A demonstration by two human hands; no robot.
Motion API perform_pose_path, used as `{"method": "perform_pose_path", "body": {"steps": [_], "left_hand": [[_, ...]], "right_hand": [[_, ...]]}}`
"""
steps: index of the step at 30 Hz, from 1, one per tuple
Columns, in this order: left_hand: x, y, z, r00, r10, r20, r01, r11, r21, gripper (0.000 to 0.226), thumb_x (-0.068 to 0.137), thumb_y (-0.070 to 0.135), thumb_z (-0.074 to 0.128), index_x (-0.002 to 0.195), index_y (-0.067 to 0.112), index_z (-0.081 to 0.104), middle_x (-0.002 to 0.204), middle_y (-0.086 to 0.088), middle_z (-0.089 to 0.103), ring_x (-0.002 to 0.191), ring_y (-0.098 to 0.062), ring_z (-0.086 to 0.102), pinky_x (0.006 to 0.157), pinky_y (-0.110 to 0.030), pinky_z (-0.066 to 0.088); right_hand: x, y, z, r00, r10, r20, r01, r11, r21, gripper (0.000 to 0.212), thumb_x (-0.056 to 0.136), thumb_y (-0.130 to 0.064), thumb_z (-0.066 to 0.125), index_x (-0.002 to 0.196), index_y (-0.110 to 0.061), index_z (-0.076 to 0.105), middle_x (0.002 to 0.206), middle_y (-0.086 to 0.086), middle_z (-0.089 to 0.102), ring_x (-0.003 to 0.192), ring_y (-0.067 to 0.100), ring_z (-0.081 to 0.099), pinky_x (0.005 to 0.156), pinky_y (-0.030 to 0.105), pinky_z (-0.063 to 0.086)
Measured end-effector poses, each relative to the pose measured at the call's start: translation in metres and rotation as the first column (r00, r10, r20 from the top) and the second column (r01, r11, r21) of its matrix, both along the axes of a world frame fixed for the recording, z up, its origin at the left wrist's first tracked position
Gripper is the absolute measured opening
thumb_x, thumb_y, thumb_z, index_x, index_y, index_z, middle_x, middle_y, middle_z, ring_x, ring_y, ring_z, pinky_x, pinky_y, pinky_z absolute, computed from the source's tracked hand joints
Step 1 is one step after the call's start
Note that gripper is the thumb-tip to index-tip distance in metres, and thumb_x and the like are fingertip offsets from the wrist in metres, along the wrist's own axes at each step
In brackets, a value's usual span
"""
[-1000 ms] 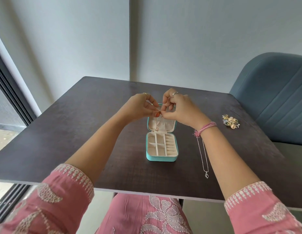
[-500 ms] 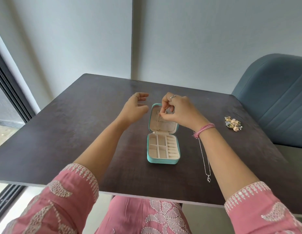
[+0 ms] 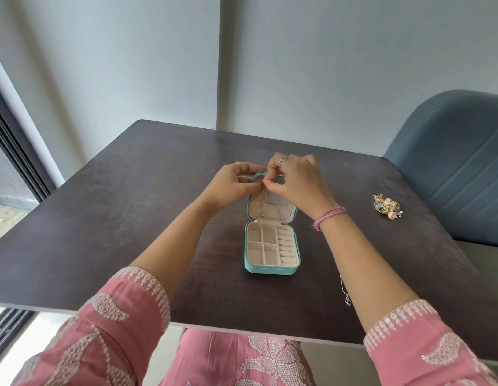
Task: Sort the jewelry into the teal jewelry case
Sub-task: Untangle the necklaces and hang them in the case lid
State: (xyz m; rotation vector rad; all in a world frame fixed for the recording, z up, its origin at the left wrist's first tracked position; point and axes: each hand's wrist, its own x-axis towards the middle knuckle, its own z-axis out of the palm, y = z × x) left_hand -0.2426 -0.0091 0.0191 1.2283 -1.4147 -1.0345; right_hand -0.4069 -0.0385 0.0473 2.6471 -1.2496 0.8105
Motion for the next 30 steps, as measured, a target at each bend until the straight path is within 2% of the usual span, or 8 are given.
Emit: {"method": "perform_pose_path", "body": {"steps": [6, 12, 16, 20, 23, 25, 28, 30], "left_hand": [[0.000, 0.000, -0.001, 1.000, -0.012, -0.006, 0.012, 1.000, -0.021, 0.028, 0.083, -0.001, 0.066, 0.105, 0.016, 0.065, 0.094, 0.000, 0.072, 0.084, -0.001, 0.068, 0.076, -0.016, 0.053], [0.000, 0.001, -0.003, 1.000, -0.005, -0.005, 0.004, 0.999, -0.032, 0.030, 0.083, -0.005, 0.062, 0.103, 0.017, 0.066, 0.091, 0.000, 0.072, 0.087, -0.007, 0.069, 0.080, -0.022, 0.055], [-0.001, 0.002, -0.001, 1.000, -0.003, -0.017, 0.003, 1.000, -0.029, 0.035, 0.083, -0.009, 0.057, 0.104, 0.016, 0.066, 0.090, 0.002, 0.071, 0.082, -0.002, 0.068, 0.075, -0.016, 0.053], [-0.001, 0.002, -0.002, 1.000, 0.001, -0.029, -0.001, 1.000, -0.028, 0.036, 0.082, -0.011, 0.056, 0.110, 0.010, 0.065, 0.096, -0.001, 0.071, 0.086, -0.004, 0.068, 0.078, -0.018, 0.054], [0.000, 0.001, -0.005, 0.999, 0.010, -0.039, -0.011, 1.000, -0.017, 0.038, 0.081, -0.011, 0.058, 0.115, 0.006, 0.064, 0.105, -0.006, 0.070, 0.093, -0.011, 0.068, 0.083, -0.023, 0.055], [0.001, 0.001, -0.005, 0.999, 0.008, -0.052, -0.009, 1.000, -0.017, 0.037, 0.081, -0.011, 0.059, 0.112, 0.009, 0.063, 0.106, -0.005, 0.069, 0.093, -0.011, 0.068, 0.084, -0.024, 0.055], [0.000, 0.002, -0.006, 0.998, -0.004, -0.069, 0.002, 1.000, -0.020, 0.034, 0.083, -0.009, 0.061, 0.108, 0.013, 0.063, 0.104, -0.003, 0.068, 0.091, -0.009, 0.067, 0.083, -0.024, 0.056], [0.000, 0.001, -0.006, 0.997, -0.011, -0.072, 0.010, 1.000, -0.021, 0.030, 0.084, -0.004, 0.064, 0.107, 0.014, 0.064, 0.105, -0.004, 0.069, 0.093, -0.011, 0.068, 0.084, -0.026, 0.056]], "right_hand": [[0.005, 0.001, -0.008, 0.993, -0.086, -0.077, 0.069, 0.975, -0.210, 0.013, 0.081, -0.022, 0.067, 0.074, -0.021, 0.057, 0.059, 0.001, 0.059, 0.057, 0.024, 0.052, 0.071, 0.034, 0.037], [0.007, 0.006, -0.014, 0.984, -0.121, -0.128, 0.065, 0.926, -0.371, 0.019, 0.073, -0.016, 0.075, 0.067, -0.020, 0.057, 0.048, 0.000, 0.049, 0.047, 0.020, 0.035, 0.064, 0.031, 0.040], [0.008, 0.010, -0.020, 0.987, -0.151, -0.051, 0.120, 0.915, -0.386, 0.017, 0.077, -0.020, 0.077, 0.073, -0.020, 0.060, 0.048, 0.000, 0.050, 0.046, 0.021, 0.042, 0.063, 0.032, 0.039], [0.009, 0.016, -0.024, 0.977, -0.211, 0.042, 0.210, 0.892, -0.400, 0.020, 0.074, -0.028, 0.080, 0.073, -0.021, 0.061, 0.049, -0.002, 0.050, 0.050, 0.020, 0.044, 0.067, 0.031, 0.025], [0.009, 0.015, -0.024, 0.962, -0.259, 0.090, 0.273, 0.884, -0.380, 0.027, 0.070, -0.039, 0.081, 0.076, -0.023, 0.060, 0.056, -0.006, 0.058, 0.059, 0.019, 0.051, 0.069, 0.033, 0.022], [0.009, 0.013, -0.023, 0.949, -0.283, 0.142, 0.315, 0.895, -0.317, 0.033, 0.069, -0.046, 0.080, 0.081, -0.025, 0.058, 0.068, -0.007, 0.062, 0.069, 0.019, 0.055, 0.070, 0.034, 0.022], [0.007, 0.009, -0.020, 0.922, -0.304, 0.241, 0.340, 0.932, -0.126, 0.046, 0.064, -0.051, 0.081, 0.092, -0.024, 0.056, 0.089, -0.006, 0.059, 0.087, 0.020, 0.058, 0.072, 0.034, 0.023], [0.004, 0.007, -0.017, 0.899, -0.334, 0.282, 0.344, 0.939, 0.014, 0.054, 0.061, -0.054, 0.081, 0.096, -0.024, 0.054, 0.095, -0.009, 0.054, 0.096, 0.018, 0.056, 0.073, 0.032, 0.023]]}}
